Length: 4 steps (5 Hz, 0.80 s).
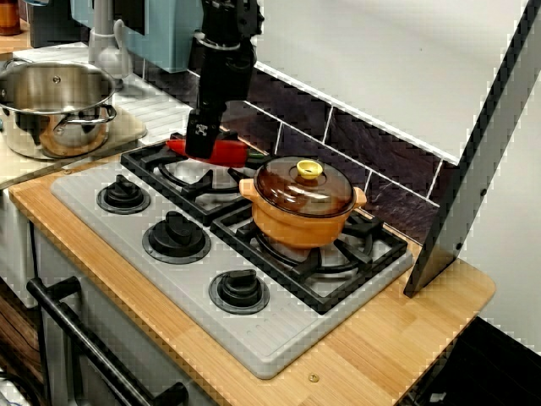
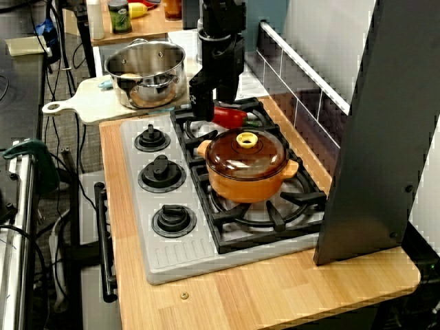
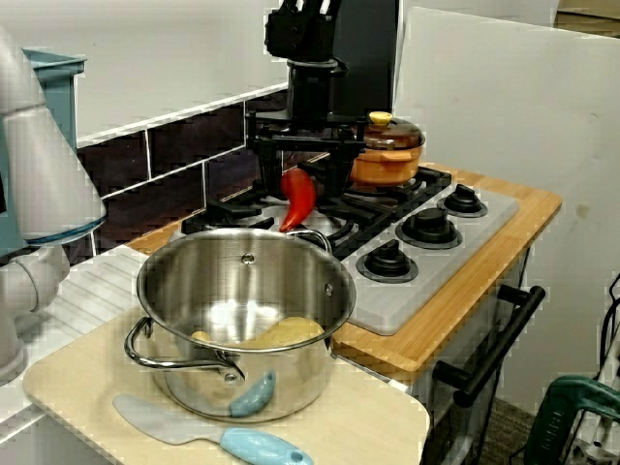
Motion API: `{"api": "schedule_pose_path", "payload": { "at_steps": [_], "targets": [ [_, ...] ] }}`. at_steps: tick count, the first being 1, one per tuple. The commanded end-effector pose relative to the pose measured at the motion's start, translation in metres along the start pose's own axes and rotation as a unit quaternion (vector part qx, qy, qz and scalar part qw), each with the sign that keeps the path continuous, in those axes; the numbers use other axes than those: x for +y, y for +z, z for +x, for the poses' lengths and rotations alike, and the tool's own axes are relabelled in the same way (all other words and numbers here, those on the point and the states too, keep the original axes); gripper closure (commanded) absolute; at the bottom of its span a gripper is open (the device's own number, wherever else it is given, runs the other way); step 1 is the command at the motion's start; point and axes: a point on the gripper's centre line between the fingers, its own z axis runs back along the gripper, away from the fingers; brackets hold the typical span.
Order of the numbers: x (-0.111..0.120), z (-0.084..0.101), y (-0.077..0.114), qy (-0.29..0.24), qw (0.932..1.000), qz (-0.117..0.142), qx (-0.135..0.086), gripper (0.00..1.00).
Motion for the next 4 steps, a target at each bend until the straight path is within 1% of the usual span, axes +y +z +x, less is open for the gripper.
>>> {"api": "schedule_pose_path", "payload": {
  "at_steps": [1, 2, 4],
  "targets": [
    [0.009, -0.005, 0.039, 0.000, 0.9994, 0.008, -0.032, 0.00],
    [0.004, -0.007, 0.045, 0.003, 0.9993, 0.020, -0.030, 0.00],
    [-0.008, -0.008, 0.061, -0.006, 0.9994, 0.012, -0.031, 0.00]
  ]
}}
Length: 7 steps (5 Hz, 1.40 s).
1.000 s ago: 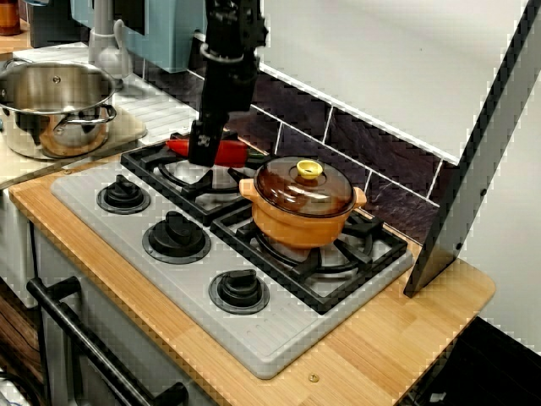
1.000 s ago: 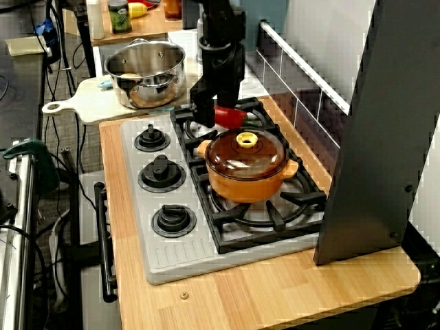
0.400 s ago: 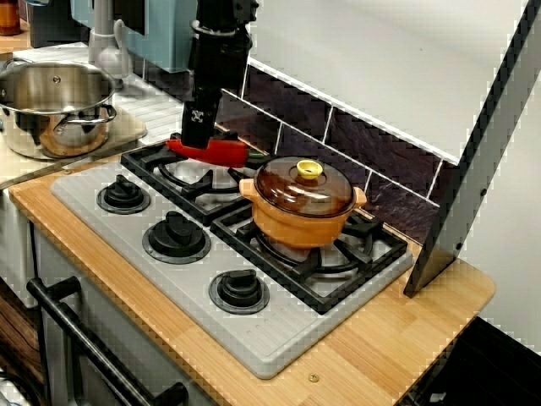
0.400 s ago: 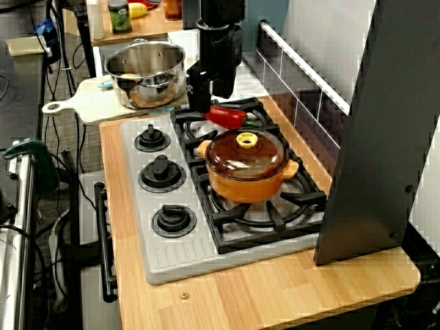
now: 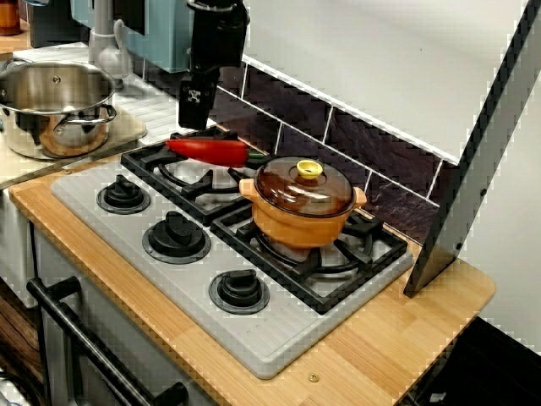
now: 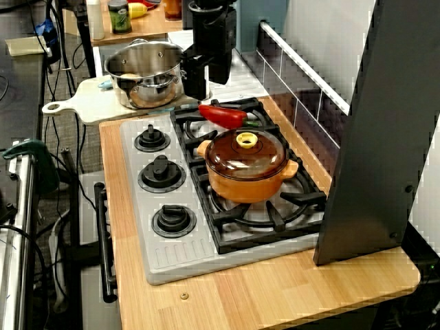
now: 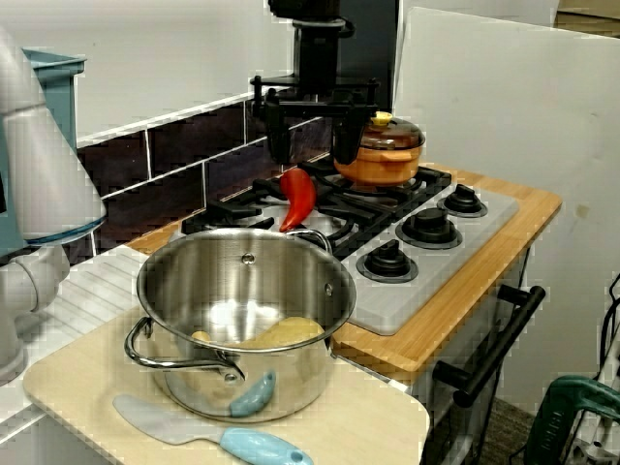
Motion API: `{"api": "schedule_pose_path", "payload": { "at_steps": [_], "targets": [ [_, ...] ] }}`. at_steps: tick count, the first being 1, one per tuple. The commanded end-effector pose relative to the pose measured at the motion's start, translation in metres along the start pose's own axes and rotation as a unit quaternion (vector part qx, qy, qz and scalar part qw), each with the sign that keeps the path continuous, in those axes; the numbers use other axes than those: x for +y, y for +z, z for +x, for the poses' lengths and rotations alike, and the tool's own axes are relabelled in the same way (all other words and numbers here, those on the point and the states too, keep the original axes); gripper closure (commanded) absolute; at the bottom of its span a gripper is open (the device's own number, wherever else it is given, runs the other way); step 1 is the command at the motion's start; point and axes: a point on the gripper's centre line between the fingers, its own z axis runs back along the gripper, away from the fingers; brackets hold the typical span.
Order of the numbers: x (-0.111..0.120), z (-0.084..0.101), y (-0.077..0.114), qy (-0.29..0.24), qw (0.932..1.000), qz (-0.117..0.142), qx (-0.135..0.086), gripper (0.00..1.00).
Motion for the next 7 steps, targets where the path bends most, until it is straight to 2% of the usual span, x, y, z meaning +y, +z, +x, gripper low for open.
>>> {"api": "schedule_pose_path", "payload": {
  "at_steps": [1, 4, 7],
  "targets": [
    [-0.015, -0.001, 0.032, -0.013, 0.9995, 0.021, -0.018, 0.00],
    [-0.062, 0.001, 0.031, -0.026, 0.9993, 0.020, -0.016, 0.00],
    [-0.082, 0.015, 0.036, -0.034, 0.9991, 0.009, -0.023, 0.00]
  ]
}}
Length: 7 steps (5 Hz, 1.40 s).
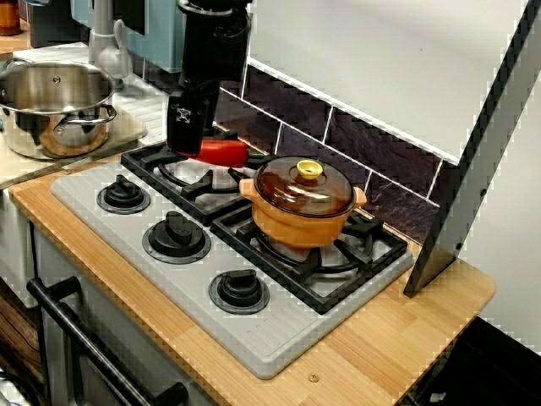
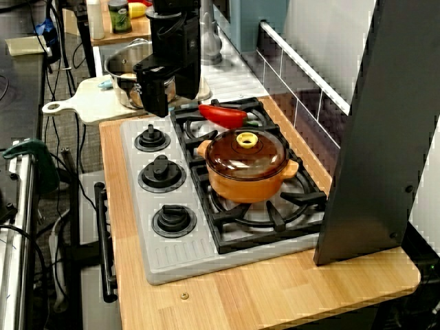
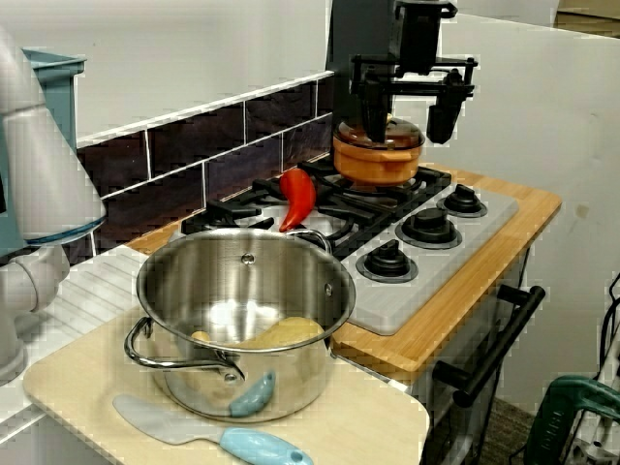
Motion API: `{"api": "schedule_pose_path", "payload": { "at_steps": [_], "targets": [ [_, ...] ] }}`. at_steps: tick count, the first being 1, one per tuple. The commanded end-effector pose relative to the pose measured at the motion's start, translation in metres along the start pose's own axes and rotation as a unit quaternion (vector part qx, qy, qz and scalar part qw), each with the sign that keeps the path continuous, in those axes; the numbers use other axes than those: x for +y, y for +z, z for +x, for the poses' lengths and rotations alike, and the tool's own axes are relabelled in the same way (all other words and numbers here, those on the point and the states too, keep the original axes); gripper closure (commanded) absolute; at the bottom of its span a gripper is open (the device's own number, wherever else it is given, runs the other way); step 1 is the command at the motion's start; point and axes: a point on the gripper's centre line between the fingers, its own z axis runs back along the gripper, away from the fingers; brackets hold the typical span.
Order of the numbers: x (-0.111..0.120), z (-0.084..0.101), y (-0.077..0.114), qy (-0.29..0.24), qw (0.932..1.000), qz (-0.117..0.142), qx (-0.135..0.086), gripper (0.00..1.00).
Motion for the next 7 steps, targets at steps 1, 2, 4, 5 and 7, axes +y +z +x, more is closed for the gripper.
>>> {"api": "schedule_pose_path", "payload": {
  "at_steps": [1, 2, 4, 5, 7],
  "targets": [
    [-0.005, 0.022, 0.023, -0.005, 0.9996, 0.011, -0.024, 0.00],
    [-0.005, 0.037, 0.024, -0.008, 0.9996, 0.011, -0.026, 0.00],
    [-0.003, 0.055, 0.021, -0.002, 0.9995, -0.012, -0.029, 0.00],
    [-0.004, 0.060, 0.018, 0.004, 0.9992, -0.015, -0.036, 0.00],
    [0.000, 0.070, 0.013, 0.012, 0.9992, -0.016, -0.035, 0.00]
  ]
}}
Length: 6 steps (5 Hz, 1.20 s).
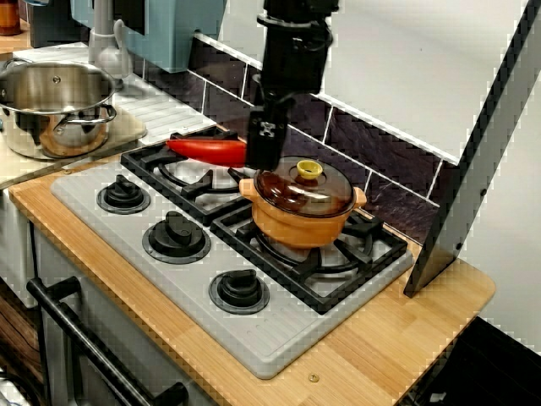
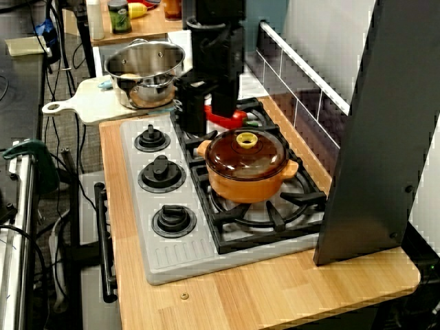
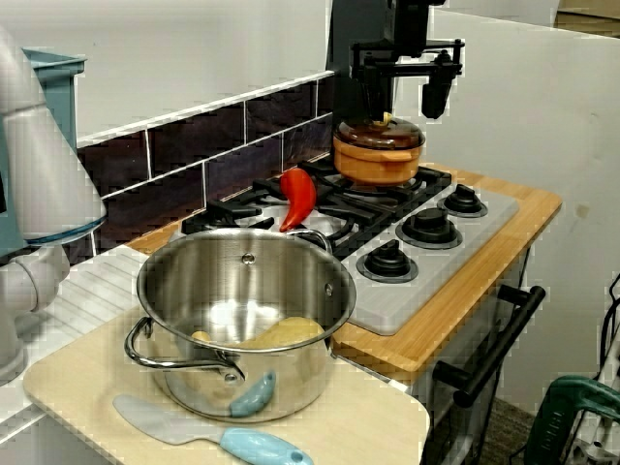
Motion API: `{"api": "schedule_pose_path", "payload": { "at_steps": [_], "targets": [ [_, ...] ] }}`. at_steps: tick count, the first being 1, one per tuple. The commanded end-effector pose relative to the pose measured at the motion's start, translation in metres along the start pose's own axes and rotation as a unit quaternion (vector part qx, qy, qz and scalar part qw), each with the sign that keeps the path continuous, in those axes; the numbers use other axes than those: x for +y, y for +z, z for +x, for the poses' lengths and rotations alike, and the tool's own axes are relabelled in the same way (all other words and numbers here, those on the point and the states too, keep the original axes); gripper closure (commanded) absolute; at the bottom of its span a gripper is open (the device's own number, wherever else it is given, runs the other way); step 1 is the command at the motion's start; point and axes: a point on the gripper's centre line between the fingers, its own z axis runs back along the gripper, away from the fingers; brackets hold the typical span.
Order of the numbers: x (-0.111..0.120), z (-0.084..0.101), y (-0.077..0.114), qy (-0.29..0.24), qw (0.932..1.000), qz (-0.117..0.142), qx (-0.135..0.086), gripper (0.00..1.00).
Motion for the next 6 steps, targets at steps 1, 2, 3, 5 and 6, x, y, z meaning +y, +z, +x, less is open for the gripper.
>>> {"api": "schedule_pose_path", "payload": {
  "at_steps": [1, 2, 3, 5, 6],
  "targets": [
    [0.007, 0.011, 0.014, 0.001, 0.9998, 0.009, -0.017, 0.00],
    [0.006, 0.016, 0.018, 0.002, 0.9998, 0.008, -0.017, 0.00],
    [0.008, 0.019, 0.018, 0.006, 0.9998, 0.009, -0.018, 0.00],
    [0.009, 0.026, 0.004, 0.015, 0.9995, 0.023, -0.013, 0.00],
    [0.008, 0.027, 0.002, 0.019, 0.9994, 0.027, -0.012, 0.00]
  ]
}}
